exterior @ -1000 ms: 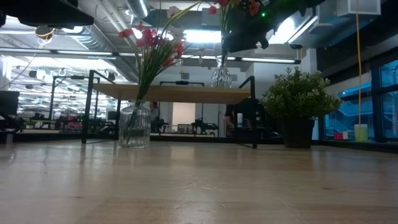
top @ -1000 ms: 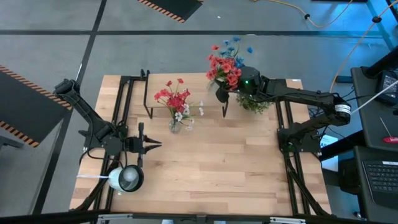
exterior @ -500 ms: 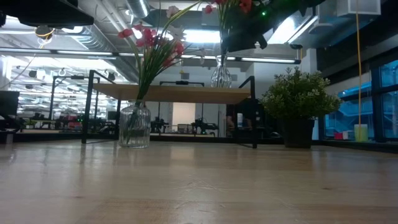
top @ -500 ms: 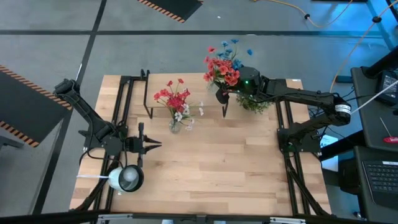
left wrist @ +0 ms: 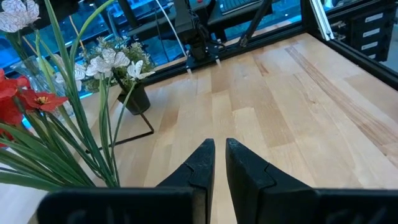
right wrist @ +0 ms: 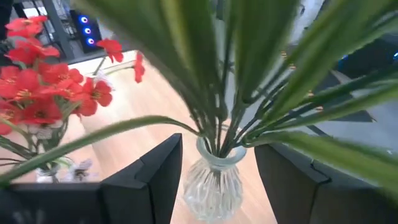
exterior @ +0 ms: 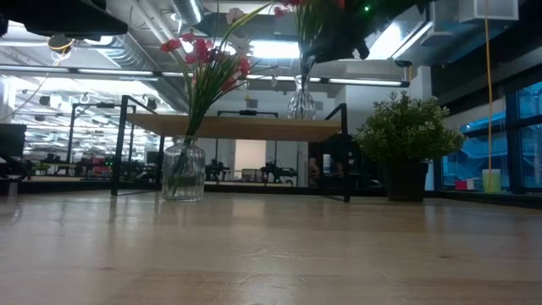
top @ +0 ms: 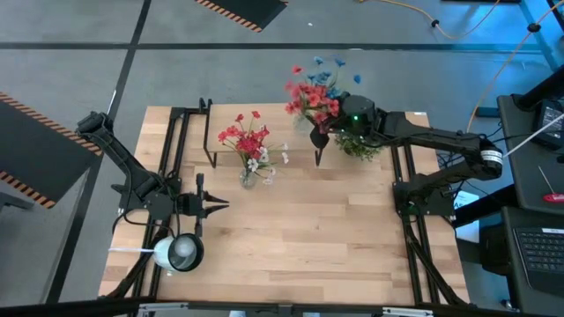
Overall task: Pick and place flowers into a vace then onto a shelf
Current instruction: Put the right transparent vase on the shelf, then put the left transparent vase on the shelf
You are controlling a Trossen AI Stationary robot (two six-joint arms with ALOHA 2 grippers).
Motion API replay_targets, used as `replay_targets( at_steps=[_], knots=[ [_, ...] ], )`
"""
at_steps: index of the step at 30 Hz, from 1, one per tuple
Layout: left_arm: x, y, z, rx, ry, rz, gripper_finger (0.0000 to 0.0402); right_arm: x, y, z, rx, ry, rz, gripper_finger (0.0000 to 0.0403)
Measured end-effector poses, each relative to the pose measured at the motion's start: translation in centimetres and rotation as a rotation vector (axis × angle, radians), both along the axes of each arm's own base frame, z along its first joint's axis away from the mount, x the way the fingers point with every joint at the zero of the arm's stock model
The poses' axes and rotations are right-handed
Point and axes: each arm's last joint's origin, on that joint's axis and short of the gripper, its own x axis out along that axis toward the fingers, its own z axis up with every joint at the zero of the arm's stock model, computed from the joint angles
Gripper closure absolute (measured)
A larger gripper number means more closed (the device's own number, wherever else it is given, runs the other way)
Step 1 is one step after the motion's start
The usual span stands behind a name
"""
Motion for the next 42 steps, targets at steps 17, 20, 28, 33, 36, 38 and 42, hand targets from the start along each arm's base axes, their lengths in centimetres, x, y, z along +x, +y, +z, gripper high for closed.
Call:
replay_targets(
  at_steps=[17,20,28,33,36,38,42],
  knots=[
    [0.0,0.0,0.0,-0.001,0.000,0.001,0.0368,-0.3,0.1,-0.2,0.027,0.022,-0.009,0.0200],
    [0.0,0.0,0.0,0.000,0.000,0.000,0.0368,-0.3,0.1,-0.2,0.028,0.027,-0.009,0.0200],
    [0.0,0.0,0.0,0.000,0.000,0.000,0.0368,-0.6,0.2,-0.8,0.048,0.093,-0.009,0.0200],
    [0.0,0.0,0.0,0.000,0.000,0.001,0.0368,-0.6,0.2,-0.8,0.050,0.097,-0.003,0.0200],
    [0.0,0.0,0.0,0.000,0.000,0.000,0.0368,-0.9,0.3,-0.8,0.055,0.108,-0.003,0.0200],
    [0.0,0.0,0.0,0.000,0.000,0.000,0.0368,-1.2,0.4,-0.8,0.063,0.120,-0.004,0.0200],
    [0.0,0.0,0.0,0.000,0.000,0.000,0.0368,-1.4,0.5,-0.7,0.067,0.127,-0.003,0.0200]
  ],
)
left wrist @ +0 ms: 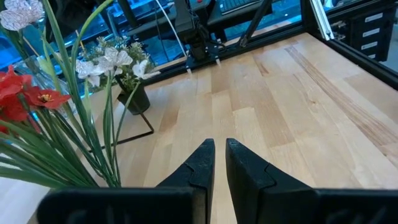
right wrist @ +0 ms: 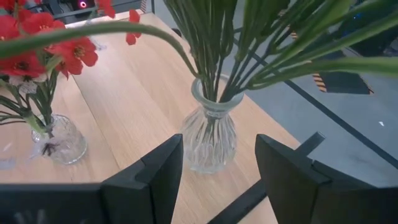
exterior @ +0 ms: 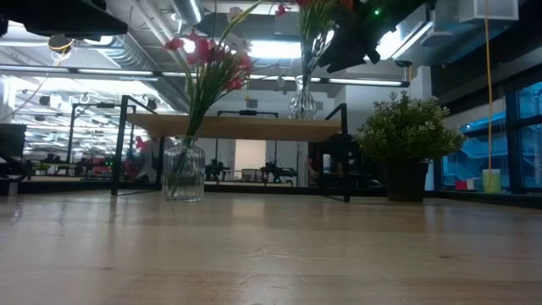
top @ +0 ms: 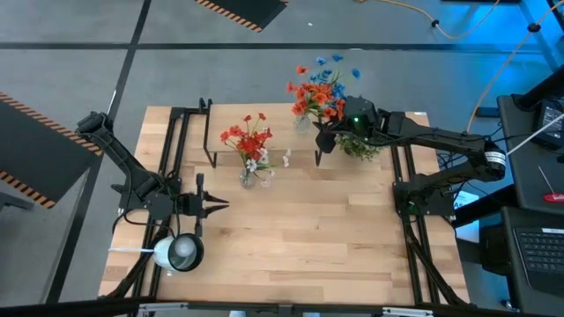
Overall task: Pick and place flowers into a vace then onto a shelf
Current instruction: Put the left transparent vase on the shelf
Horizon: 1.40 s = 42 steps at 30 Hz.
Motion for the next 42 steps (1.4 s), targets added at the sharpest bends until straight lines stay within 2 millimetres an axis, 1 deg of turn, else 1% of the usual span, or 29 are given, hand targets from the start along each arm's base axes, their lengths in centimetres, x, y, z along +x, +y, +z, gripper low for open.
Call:
replay_targets(
  at_steps=[7,14,18,24,26,30,37,42],
  knots=[
    [0.0,0.0,0.0,0.000,0.000,0.000,0.0368,0.0,0.0,0.0,0.001,0.002,-0.003,0.0200],
    [0.0,0.0,0.0,0.000,0.000,0.000,0.0368,-0.7,0.2,-0.3,0.021,0.065,-0.008,0.0200],
    [0.0,0.0,0.0,-0.001,-0.001,0.000,0.0368,-1.1,0.4,0.2,0.014,0.042,-0.009,0.0200],
    [0.0,0.0,0.0,0.000,0.000,0.000,0.0368,-2.3,0.8,1.2,0.023,0.014,-0.017,0.0200],
    [0.0,0.0,0.0,-0.001,0.000,0.000,0.0368,-2.4,1.1,1.3,0.021,0.010,-0.008,0.0200],
    [0.0,0.0,0.0,-0.001,-0.001,0.000,0.0368,-2.3,1.7,1.2,0.023,0.027,0.011,0.0200],
    [0.0,0.0,0.0,-0.003,0.000,0.001,0.0368,-2.4,2.4,1.0,0.018,0.059,-0.016,0.0200],
    [0.0,0.0,0.0,-0.005,-0.001,0.001,0.0368,-2.6,2.5,0.7,0.045,0.084,-0.032,0.0200]
  ],
)
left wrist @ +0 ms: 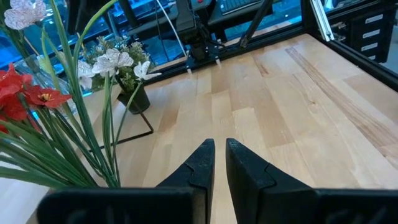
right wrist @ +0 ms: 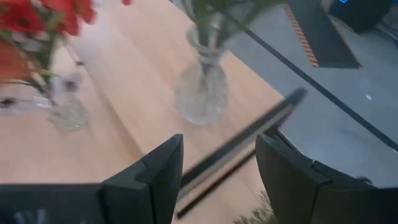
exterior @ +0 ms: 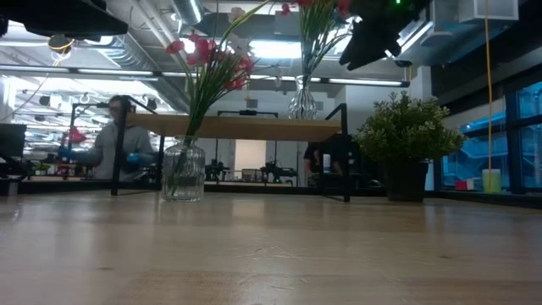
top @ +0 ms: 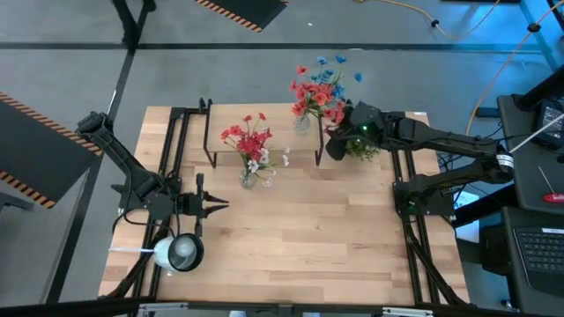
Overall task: Pick and place flowers into a vace then onto a shelf
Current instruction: Put the left transparent vase on the shelf
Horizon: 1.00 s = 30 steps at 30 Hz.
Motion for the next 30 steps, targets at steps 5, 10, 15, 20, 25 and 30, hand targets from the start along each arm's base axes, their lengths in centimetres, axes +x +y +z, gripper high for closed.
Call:
replay_targets(
  at_steps=[5,10,15,20,25,30],
  knots=[
    [0.0,0.0,0.0,-0.022,-0.002,0.002,0.0368,-0.3,0.0,-0.3,0.013,0.037,-0.040,0.0200],
    [0.0,0.0,0.0,-0.024,0.000,-0.006,0.0368,-0.4,0.0,-0.5,0.018,0.050,-0.041,0.0200],
    [0.0,0.0,0.0,-0.023,0.000,-0.006,0.0368,-0.4,0.1,-0.5,0.011,0.055,-0.043,0.0200],
    [0.0,0.0,0.0,-0.024,0.000,-0.006,0.0368,-1.4,0.3,0.5,-0.030,0.021,-0.063,0.0200],
    [0.0,0.0,0.0,-0.023,0.000,-0.005,0.0368,-2.8,0.6,1.6,-0.029,-0.035,-0.074,0.0200],
    [0.0,0.0,0.0,-0.023,0.000,-0.005,0.0368,-3.5,0.8,2.2,-0.035,-0.061,-0.074,0.0200]
  ],
)
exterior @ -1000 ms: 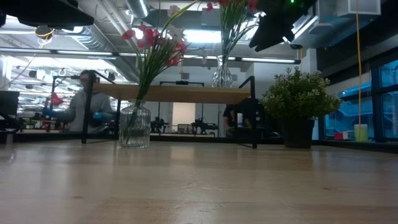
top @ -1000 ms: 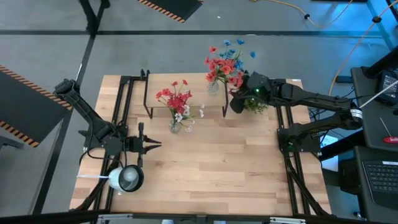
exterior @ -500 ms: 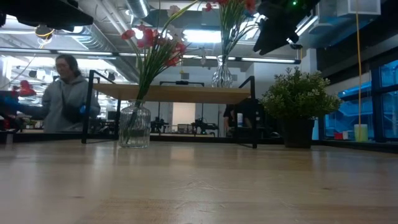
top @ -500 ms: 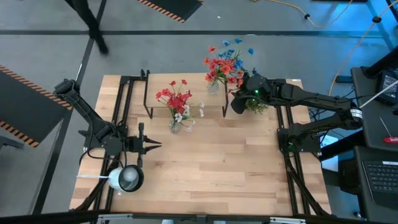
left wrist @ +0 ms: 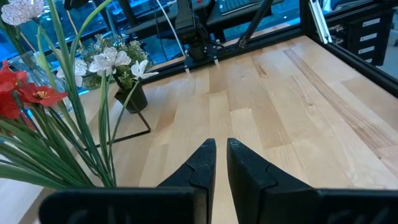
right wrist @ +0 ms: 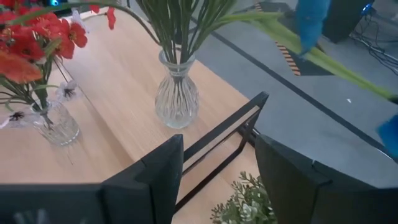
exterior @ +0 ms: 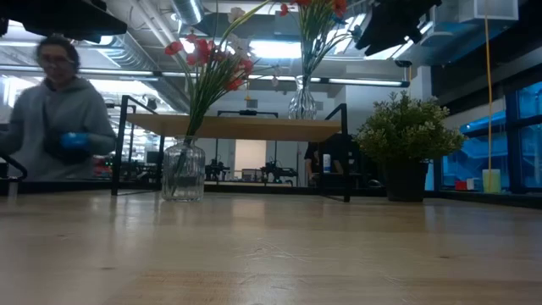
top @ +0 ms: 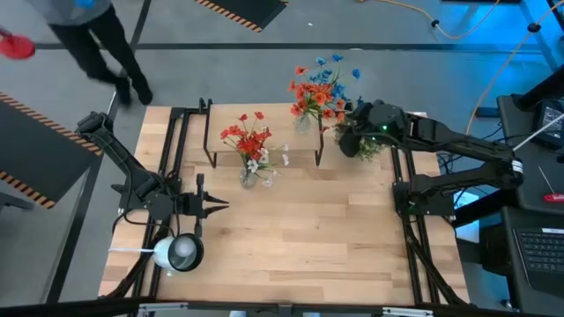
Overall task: Pick and place flowers into a vace then onto a shelf
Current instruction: Put the left transparent vase on the shelf
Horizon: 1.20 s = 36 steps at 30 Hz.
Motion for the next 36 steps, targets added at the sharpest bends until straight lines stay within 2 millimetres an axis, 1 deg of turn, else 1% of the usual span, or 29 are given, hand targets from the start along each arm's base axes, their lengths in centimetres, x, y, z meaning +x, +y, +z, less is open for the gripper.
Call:
replay_targets(
  at_steps=[3,5,9,13,15,18,21,23,26,29,32,36],
  knots=[
    [0.0,0.0,0.0,-0.001,0.000,0.000,0.0368,-0.3,0.3,0.1,0.001,0.008,0.009,0.0200],
    [0.0,0.0,0.0,0.000,0.000,0.000,0.0368,-0.5,0.8,0.1,-0.002,0.017,0.021,0.0200],
    [0.0,0.0,0.0,0.000,0.000,0.001,0.0368,-0.8,3.0,0.0,-0.064,0.022,0.047,0.0201],
    [0.0,0.0,0.0,0.000,0.000,0.002,0.0368,-1.2,5.2,-1.9,-0.107,-0.010,0.105,0.0215],
    [0.0,0.0,0.0,0.001,-0.001,0.003,0.0368,-1.4,6.3,-2.8,-0.115,-0.062,0.164,0.0229],
    [0.0,0.0,0.0,0.001,-0.001,0.004,0.0368,-1.5,7.9,-3.9,-0.174,-0.144,0.276,0.0257],
    [0.0,0.0,0.0,0.001,-0.001,0.004,0.0368,-1.7,9.2,-4.9,-0.249,-0.214,0.375,0.0290],
    [0.0,0.0,0.0,0.001,-0.001,0.004,0.0368,-1.9,9.9,-5.8,-0.268,-0.261,0.417,0.0315],
    [0.0,0.0,0.0,0.002,-0.001,0.006,0.0368,-2.0,10.8,-7.3,-0.262,-0.286,0.467,0.0357],
    [0.0,0.1,0.1,0.011,-0.014,0.049,0.0368,-2.2,11.5,-8.7,-0.256,-0.290,0.508,0.0394],
    [0.0,0.3,0.3,0.009,-0.044,0.108,0.0366,-2.4,12.0,-9.6,-0.246,-0.292,0.532,0.0391],
    [0.0,0.3,0.3,0.035,-0.044,0.109,0.0350,-2.6,12.3,-10.2,-0.225,-0.305,0.544,0.0383]
  ],
)
